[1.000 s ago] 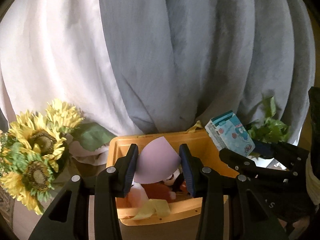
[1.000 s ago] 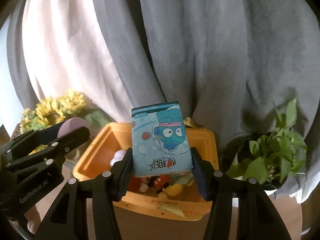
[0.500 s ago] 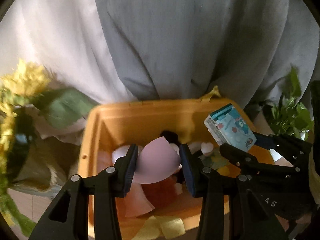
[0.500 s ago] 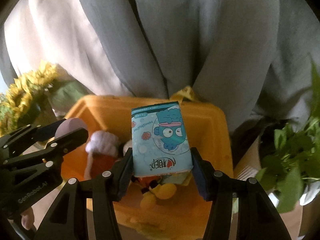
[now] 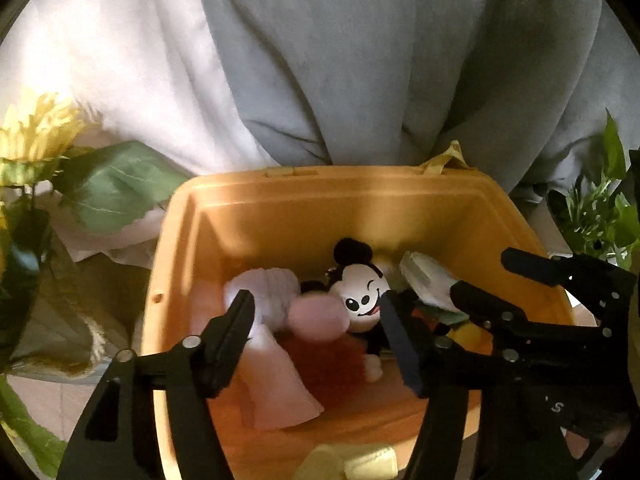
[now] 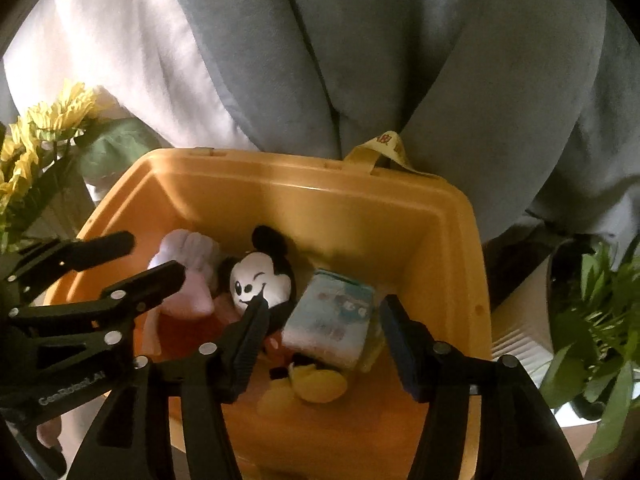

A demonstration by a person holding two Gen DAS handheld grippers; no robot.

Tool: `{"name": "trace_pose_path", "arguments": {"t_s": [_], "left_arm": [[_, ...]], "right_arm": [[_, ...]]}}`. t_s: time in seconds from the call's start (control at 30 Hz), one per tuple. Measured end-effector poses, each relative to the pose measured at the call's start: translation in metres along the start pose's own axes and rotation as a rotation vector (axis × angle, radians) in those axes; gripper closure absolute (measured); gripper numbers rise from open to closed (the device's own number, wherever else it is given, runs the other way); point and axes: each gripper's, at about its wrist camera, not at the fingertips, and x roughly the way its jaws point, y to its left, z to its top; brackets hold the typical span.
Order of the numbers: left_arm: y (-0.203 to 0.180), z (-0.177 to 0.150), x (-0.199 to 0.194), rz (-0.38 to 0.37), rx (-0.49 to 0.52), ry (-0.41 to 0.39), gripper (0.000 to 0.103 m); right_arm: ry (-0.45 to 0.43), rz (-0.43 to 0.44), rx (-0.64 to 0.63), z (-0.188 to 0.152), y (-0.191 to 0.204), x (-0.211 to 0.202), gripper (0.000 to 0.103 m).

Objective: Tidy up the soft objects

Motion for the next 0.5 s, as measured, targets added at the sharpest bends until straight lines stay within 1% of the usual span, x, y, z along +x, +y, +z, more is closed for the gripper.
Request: {"name": "trace_pose_path", "arguments": {"t_s": [0.07,0.13,0.27,0.37,0.43,0.5], "left_arm": [[0.000,-0.001,-0.011,0.021,-0.004,-0.022,0.037],[0.000,-0.003,-0.026,0.051,-0.009,-0.052,0.032],[-0.005,-0.016,-0.064,0.114,0.010,-0.117,0.027],[-0.007,-0.030,-0.094,0.136,0.007,-0.169,0.018],[-0.008,-0.043,-0.118,0.153,0.001,-0.205,0.006],[-0.011,-0.056,-0.140,0.168,-0.004,-0.235,0.003]], "right_arm": [[-0.005,-0.001,0.003,0.000,-0.001,-0.003,0.042],[-0.020,-0.011,0.010,-0.001,-0.002,-0.010,0.042],[-0.065,-0.036,0.041,-0.007,-0.003,-0.037,0.042],[-0.124,-0.057,0.076,-0.019,-0.001,-0.072,0.042],[-0.160,-0.070,0.096,-0.029,0.001,-0.094,0.042],[-0.184,-0.069,0.118,-0.037,0.005,-0.112,0.040]]}}
